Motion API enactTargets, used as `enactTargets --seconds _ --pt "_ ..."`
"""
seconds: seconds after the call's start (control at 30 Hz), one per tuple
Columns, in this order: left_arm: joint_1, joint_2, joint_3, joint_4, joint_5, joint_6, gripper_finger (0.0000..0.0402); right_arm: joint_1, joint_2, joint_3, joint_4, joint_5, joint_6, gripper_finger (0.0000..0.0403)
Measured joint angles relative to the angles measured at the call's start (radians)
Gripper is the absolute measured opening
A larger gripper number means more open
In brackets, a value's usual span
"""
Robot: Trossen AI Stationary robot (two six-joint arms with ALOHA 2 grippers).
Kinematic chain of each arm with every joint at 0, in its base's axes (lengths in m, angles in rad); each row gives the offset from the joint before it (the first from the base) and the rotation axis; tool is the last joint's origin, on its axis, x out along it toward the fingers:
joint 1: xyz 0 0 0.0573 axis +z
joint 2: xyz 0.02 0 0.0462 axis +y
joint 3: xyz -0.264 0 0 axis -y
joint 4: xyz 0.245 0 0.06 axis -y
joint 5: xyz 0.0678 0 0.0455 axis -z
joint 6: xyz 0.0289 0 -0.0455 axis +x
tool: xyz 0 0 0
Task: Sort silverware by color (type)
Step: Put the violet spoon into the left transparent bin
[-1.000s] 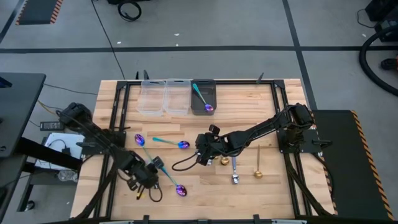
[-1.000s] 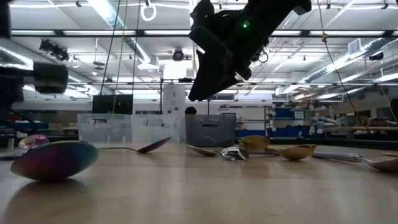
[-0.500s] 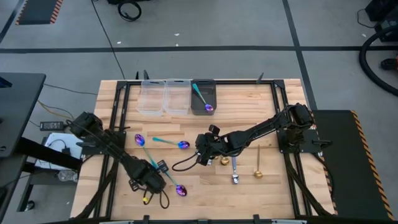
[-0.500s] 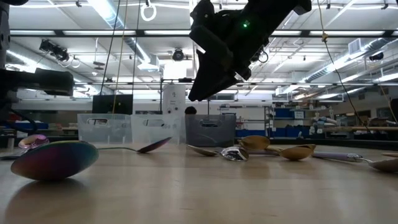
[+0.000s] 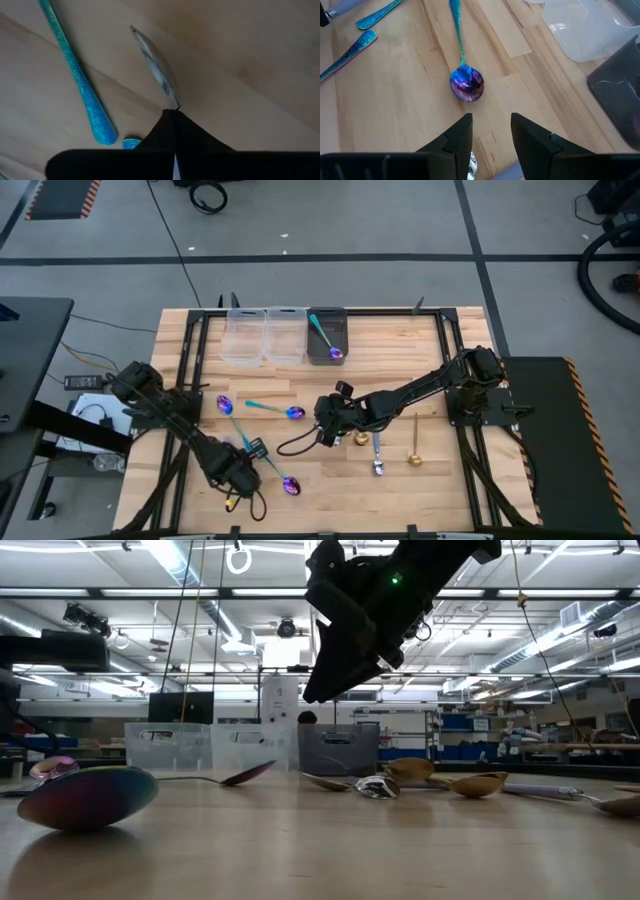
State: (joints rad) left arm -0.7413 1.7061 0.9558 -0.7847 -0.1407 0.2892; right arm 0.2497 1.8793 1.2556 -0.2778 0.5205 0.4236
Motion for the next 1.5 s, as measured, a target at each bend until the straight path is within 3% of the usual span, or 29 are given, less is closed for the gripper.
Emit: enactTargets --seconds 0.33,0.67,0.97,1.23,1.5 --pt "-0.003 0.0 0.0 0.018 -0.003 -0.072 0.0004 0.0 0.0 0.0 0.014 -0.017 0.0 0.0144" --pt "0.004 0.028 -0.027 0.078 0.003 -0.088 0.0048 0.012 0.0 0.0 0.016 -0.018 0.0 0.0144" --pt "0.006 0.027 -0.029 0.078 0.032 -0.049 0.0014 0.012 0.0 0.0 0.023 -0.018 0.0 0.0144" --pt "0.001 -0.011 -0.021 0.062 -0.045 -0.016 0.0003 0.012 0.0 0.0 0.023 -0.018 0.0 0.0144" --pt "0.004 -0.04 -0.018 0.063 -0.059 -0.043 0.0 0.013 0.0 0.0 0.023 -0.018 0.0 0.0144"
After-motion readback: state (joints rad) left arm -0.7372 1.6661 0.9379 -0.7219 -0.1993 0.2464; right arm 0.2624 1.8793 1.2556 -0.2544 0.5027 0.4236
